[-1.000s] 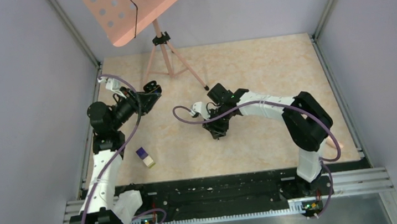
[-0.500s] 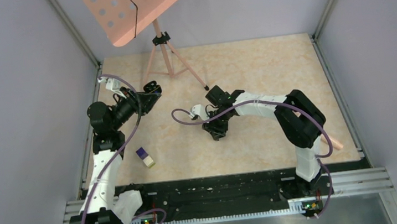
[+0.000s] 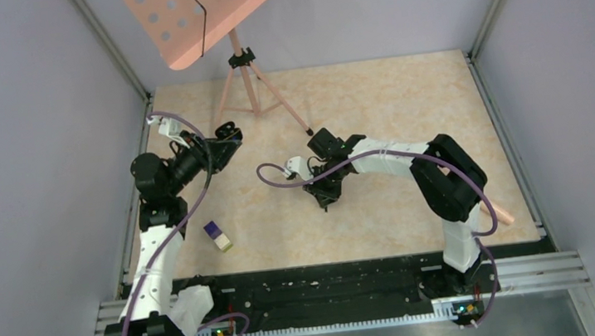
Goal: Insert the wireless bluetooth earbuds into the charging case
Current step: Pick up the earbud from the center of the board, then place the earbud in the charging case.
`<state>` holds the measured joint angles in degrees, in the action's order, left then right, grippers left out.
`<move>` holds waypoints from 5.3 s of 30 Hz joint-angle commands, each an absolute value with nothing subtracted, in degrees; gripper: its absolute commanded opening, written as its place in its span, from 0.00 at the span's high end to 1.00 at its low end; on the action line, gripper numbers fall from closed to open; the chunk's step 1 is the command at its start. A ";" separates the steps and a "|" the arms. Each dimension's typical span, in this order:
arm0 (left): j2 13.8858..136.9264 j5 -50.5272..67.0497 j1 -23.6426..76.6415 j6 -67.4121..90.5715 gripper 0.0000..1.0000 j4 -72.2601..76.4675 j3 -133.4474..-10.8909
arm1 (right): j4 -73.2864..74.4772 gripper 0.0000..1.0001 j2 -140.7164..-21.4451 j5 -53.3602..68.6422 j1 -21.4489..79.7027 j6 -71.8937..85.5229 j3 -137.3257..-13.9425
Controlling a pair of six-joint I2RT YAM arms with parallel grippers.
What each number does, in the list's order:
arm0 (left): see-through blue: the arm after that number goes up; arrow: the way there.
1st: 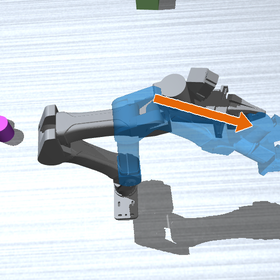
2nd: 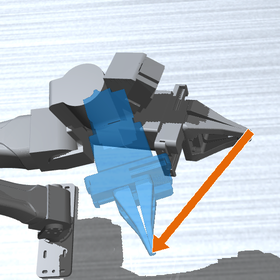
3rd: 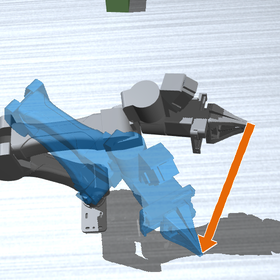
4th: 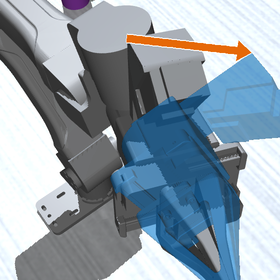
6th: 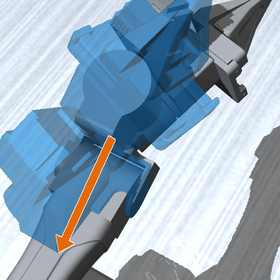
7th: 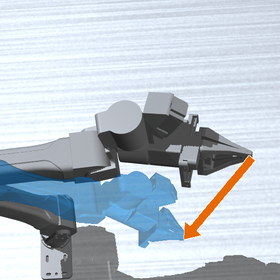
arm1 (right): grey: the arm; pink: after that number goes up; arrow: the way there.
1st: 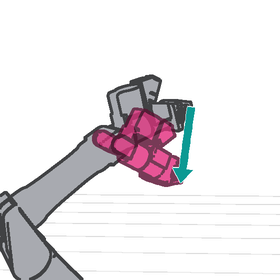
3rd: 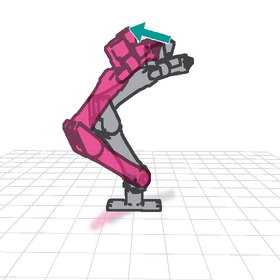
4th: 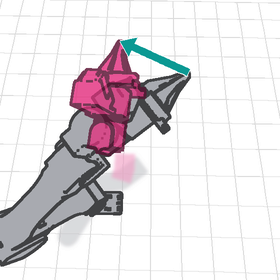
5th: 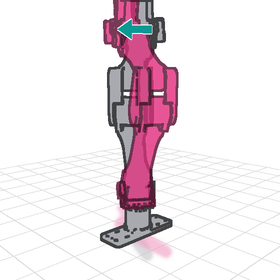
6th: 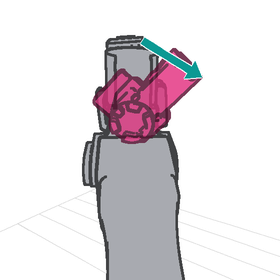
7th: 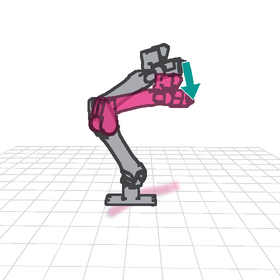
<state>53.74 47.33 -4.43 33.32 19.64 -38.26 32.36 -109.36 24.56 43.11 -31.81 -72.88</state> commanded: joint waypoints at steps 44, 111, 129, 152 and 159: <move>61.50 60.64 2.19 33.62 1.00 40.80 -34.04 | 11.11 1.00 -72.85 12.46 48.88 -40.16 -69.83; 59.80 64.22 10.28 36.24 1.00 44.99 -37.86 | -2.35 1.00 -72.47 8.60 60.67 -60.13 -65.48; 59.59 63.71 10.11 34.50 1.00 43.34 -37.58 | -0.78 1.00 -73.13 9.46 60.82 -58.89 -66.49; 58.96 64.16 10.02 32.28 1.00 43.85 -36.15 | 12.05 0.58 -75.93 8.91 60.81 -50.77 -76.55; 59.39 64.36 10.02 31.38 1.00 43.31 -36.17 | 14.29 0.48 -75.86 7.24 60.72 -47.30 -79.52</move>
